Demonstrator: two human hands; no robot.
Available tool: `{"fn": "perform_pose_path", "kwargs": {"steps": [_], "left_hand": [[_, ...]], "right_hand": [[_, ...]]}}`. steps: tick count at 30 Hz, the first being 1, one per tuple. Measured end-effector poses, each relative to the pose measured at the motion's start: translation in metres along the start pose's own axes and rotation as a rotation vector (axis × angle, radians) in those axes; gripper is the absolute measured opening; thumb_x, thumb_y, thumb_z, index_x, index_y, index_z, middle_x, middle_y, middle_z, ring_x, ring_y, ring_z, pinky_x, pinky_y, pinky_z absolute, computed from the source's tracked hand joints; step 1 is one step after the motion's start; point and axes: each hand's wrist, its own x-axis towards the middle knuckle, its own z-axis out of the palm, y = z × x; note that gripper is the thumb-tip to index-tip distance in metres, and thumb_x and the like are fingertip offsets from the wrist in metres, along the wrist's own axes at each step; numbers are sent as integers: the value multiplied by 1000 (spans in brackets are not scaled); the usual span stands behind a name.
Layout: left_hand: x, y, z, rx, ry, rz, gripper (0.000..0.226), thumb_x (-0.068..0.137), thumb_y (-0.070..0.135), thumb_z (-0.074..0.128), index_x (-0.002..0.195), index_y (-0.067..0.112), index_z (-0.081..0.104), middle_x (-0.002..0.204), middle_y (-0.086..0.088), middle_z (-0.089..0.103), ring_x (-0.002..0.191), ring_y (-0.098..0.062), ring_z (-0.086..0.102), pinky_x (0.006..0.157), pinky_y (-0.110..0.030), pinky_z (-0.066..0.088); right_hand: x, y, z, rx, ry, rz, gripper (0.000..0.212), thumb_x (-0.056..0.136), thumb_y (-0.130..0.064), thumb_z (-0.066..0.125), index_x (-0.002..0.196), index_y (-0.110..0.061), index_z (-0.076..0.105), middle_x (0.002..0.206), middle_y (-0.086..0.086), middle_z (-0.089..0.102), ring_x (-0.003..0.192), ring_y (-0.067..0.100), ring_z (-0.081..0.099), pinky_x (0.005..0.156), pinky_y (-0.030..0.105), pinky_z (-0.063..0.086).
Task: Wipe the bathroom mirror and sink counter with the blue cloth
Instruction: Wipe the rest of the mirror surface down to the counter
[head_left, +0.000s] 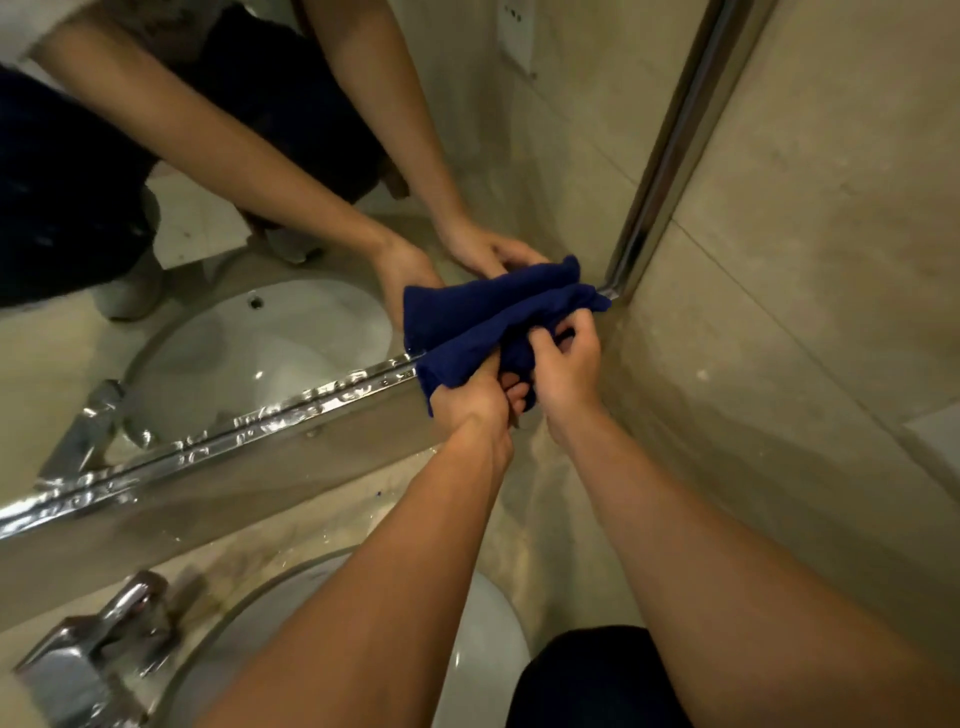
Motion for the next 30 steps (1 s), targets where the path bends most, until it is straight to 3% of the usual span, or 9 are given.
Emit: {"fn": "perform_pose_path", "kwargs": {"steps": [5, 9, 12, 15, 17, 20, 24, 28, 30], "left_hand": [[-1, 9, -19, -44, 7, -3, 20, 87, 19, 74, 77, 8, 60, 56, -7, 65, 51, -17, 59, 60, -35, 52], [3, 21, -65, 14, 21, 45, 20, 88, 20, 74, 78, 6, 63, 58, -7, 64, 49, -14, 59, 52, -28, 50], [7, 36, -113, 80, 87, 95, 14, 90, 18, 71, 88, 5, 66, 67, -10, 67, 52, -13, 60, 46, -22, 50], [6, 51, -145, 105, 103, 138, 16, 89, 18, 71, 93, 3, 66, 70, -12, 68, 48, -12, 59, 45, -20, 50], [5, 51, -146, 89, 108, 145, 16, 89, 17, 71, 93, 3, 67, 68, -12, 66, 48, -13, 58, 45, -22, 50], [5, 42, -123, 50, 88, 87, 18, 89, 19, 71, 96, 3, 67, 70, -9, 67, 52, -13, 60, 46, -23, 51], [3, 34, -93, -67, 34, 9, 18, 89, 16, 69, 103, 6, 67, 81, -11, 70, 56, -13, 62, 51, -25, 53], [9, 36, -102, -65, 52, 17, 6, 86, 16, 70, 84, 11, 67, 72, -6, 70, 61, -15, 64, 54, -26, 51], [13, 38, -108, -62, 59, 11, 9, 84, 18, 72, 79, 13, 66, 71, -5, 71, 66, -18, 67, 59, -30, 54]], "right_hand": [[-16, -2, 11, -71, -10, -54, 11, 90, -17, 60, 94, -17, 50, 90, 4, 62, 87, 25, 62, 85, 51, 52], [-35, 5, 18, -134, -239, -37, 13, 89, -23, 66, 91, -19, 53, 83, 6, 61, 80, 27, 64, 71, 43, 57], [-56, 6, 36, -190, -444, 17, 12, 90, -16, 67, 96, -10, 59, 87, 16, 65, 81, 30, 67, 68, 39, 60], [-73, -7, 53, -161, -528, 31, 9, 92, -11, 65, 86, -9, 58, 80, 13, 61, 70, 23, 64, 56, 22, 55], [-76, -14, 55, -110, -521, 64, 16, 93, -10, 63, 79, -11, 55, 78, 12, 60, 68, 20, 62, 50, 17, 50], [-71, -15, 43, -46, -436, 161, 11, 94, -14, 60, 86, -11, 54, 85, 13, 62, 69, 17, 61, 45, 16, 47], [-65, -12, 37, 71, -310, 299, 15, 95, -25, 58, 105, -14, 58, 97, 7, 70, 71, 14, 67, 56, 26, 53], [-73, -14, 55, 117, -200, 293, 27, 93, -23, 57, 118, -13, 58, 107, 10, 70, 91, 24, 69, 67, 34, 57], [-78, -18, 60, 134, -189, 320, 26, 94, -21, 56, 119, -14, 56, 105, 9, 70, 88, 21, 69, 68, 35, 57]]}}
